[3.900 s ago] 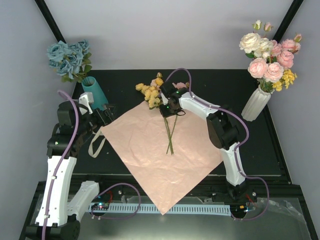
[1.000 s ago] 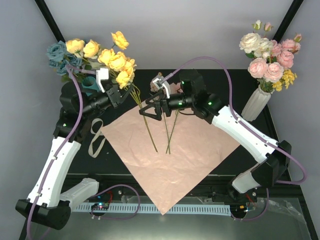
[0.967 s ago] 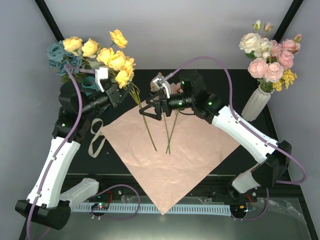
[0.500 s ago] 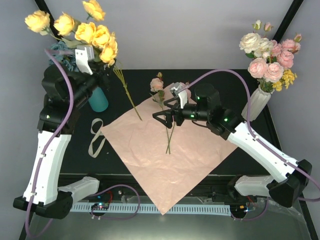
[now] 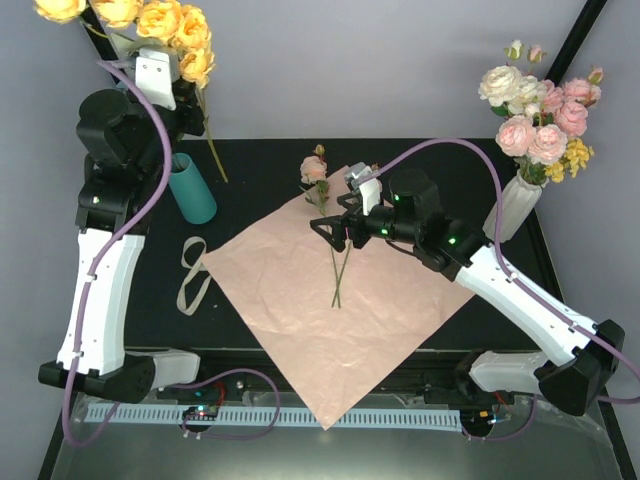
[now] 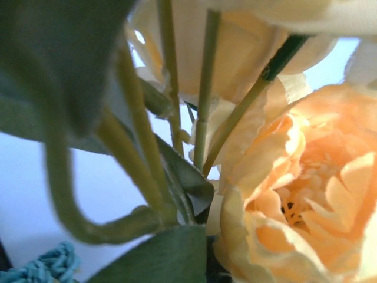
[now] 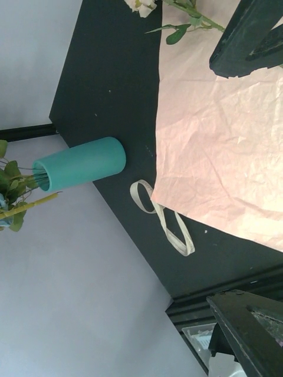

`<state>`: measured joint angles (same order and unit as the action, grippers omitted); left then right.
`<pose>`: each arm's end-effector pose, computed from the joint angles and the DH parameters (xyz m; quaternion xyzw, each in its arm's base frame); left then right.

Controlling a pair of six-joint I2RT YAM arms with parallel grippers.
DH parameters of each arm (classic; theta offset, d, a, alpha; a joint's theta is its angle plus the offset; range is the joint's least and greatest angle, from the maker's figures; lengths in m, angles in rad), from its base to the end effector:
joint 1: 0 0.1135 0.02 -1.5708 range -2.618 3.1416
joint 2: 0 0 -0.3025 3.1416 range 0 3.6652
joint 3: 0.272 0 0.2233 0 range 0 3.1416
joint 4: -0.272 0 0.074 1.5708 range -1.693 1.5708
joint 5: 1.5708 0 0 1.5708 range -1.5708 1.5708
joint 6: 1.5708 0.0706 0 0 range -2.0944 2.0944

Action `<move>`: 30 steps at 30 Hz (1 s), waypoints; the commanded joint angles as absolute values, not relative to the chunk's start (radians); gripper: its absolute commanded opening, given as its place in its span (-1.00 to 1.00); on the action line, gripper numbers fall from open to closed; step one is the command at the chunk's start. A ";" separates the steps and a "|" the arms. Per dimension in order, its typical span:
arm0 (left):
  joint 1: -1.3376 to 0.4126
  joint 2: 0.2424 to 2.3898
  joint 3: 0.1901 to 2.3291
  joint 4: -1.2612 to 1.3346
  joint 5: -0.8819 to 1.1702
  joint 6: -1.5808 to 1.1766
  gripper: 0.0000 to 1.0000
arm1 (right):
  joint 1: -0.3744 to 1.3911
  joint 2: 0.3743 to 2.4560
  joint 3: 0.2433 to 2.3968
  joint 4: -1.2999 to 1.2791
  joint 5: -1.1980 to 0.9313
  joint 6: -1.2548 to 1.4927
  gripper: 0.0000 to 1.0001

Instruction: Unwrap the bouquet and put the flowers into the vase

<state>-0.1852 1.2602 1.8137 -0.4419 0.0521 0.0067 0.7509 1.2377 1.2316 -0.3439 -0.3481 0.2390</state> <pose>0.2181 -0.0446 0.5817 0.0832 0.6614 -0.0837 0.7407 0.1798 0.2007 0.4099 -0.3003 0.7556 0.3930 0.4294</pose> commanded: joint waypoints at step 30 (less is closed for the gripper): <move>0.169 1.311 1.360 0.312 0.007 -0.017 -0.97 | 0.752 1.179 1.201 -0.420 -0.279 0.134 0.99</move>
<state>0.1493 1.2980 1.4002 0.2092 0.0334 0.0471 0.7509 1.1790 1.2140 -0.4126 -0.2955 0.1551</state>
